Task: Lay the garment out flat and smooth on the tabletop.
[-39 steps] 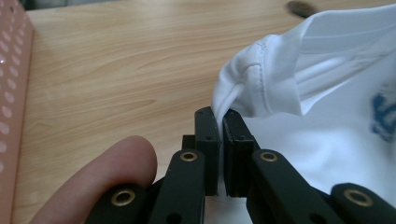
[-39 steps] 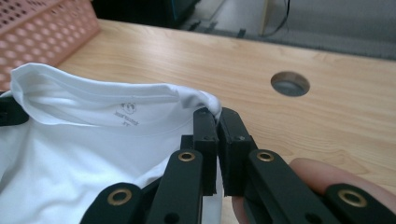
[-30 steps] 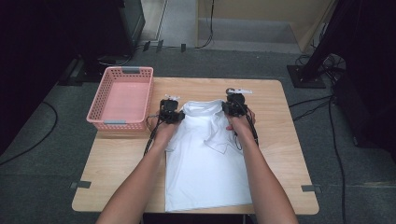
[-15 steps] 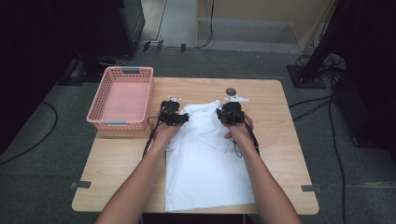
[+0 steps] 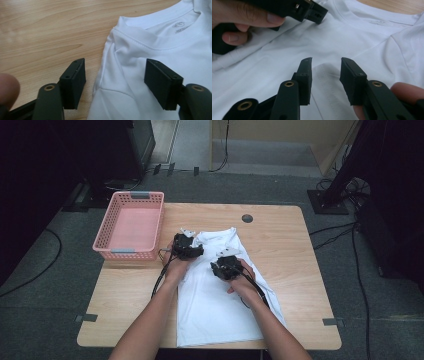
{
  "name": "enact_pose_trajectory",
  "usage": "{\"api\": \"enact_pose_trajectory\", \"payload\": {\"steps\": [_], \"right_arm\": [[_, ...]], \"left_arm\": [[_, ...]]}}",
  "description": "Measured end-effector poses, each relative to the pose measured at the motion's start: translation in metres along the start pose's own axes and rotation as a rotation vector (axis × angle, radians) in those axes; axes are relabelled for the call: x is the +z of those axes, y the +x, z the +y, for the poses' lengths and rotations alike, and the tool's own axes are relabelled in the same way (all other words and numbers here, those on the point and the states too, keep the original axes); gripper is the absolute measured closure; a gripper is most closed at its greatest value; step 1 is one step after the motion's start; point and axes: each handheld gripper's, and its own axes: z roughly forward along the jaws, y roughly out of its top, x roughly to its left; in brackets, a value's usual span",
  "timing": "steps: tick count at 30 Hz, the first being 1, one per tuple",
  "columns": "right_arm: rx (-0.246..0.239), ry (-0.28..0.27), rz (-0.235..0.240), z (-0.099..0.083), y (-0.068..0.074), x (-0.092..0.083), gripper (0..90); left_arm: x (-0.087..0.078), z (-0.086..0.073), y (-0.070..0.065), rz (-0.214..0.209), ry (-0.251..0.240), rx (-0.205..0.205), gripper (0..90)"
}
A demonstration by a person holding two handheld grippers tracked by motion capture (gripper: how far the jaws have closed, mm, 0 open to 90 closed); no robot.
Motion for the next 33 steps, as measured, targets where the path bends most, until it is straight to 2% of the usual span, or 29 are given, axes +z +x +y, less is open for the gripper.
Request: {"api": "enact_pose_trajectory", "payload": {"steps": [2,4,6,8,10,13,15,18,20,24,28,33], "right_arm": [[-0.025,0.011,-0.010,-0.002,0.004,0.003,61.3],[-0.047,0.024,-0.028,-0.005,0.006,0.006,66.6],[-0.030,0.012,-0.029,-0.007,0.006,0.006,78.1],[-0.030,0.008,-0.056,-0.008,0.004,0.005,87.3],[0.006,-0.001,-0.040,-0.007,-0.002,0.001,89.0],[0.036,-0.020,-0.045,-0.004,-0.016,-0.008,89.6],[0.060,-0.039,-0.082,-0.002,-0.030,-0.015,89.5],[0.165,-0.063,-0.104,0.000,-0.059,-0.029,89.5],[0.217,-0.074,-0.126,-0.001,-0.079,-0.037,89.5],[0.286,-0.078,-0.172,-0.006,-0.116,-0.048,89.5],[0.360,-0.065,-0.222,-0.013,-0.151,-0.051,89.5],[0.420,-0.021,-0.315,-0.024,-0.186,-0.048,89.5]], "left_arm": [[0.000,0.000,0.000,0.007,0.003,0.002,30.4],[0.000,0.000,0.000,0.015,0.004,-0.003,29.1],[0.000,0.000,0.000,0.015,0.004,-0.003,28.7],[0.000,0.000,0.000,0.014,0.004,-0.004,28.3],[0.000,0.000,0.000,0.017,0.004,-0.002,28.0],[0.000,0.000,0.000,0.017,0.004,-0.002,27.9],[0.000,0.000,0.000,0.016,0.005,-0.002,27.9],[0.000,0.000,0.000,0.015,0.005,0.000,27.7],[0.001,0.000,0.000,0.014,0.006,0.001,27.7],[0.001,0.000,0.000,0.014,0.005,0.001,27.7],[0.001,0.000,0.000,0.013,0.005,0.001,27.7],[0.001,0.000,0.001,0.013,0.005,0.002,27.7]]}}
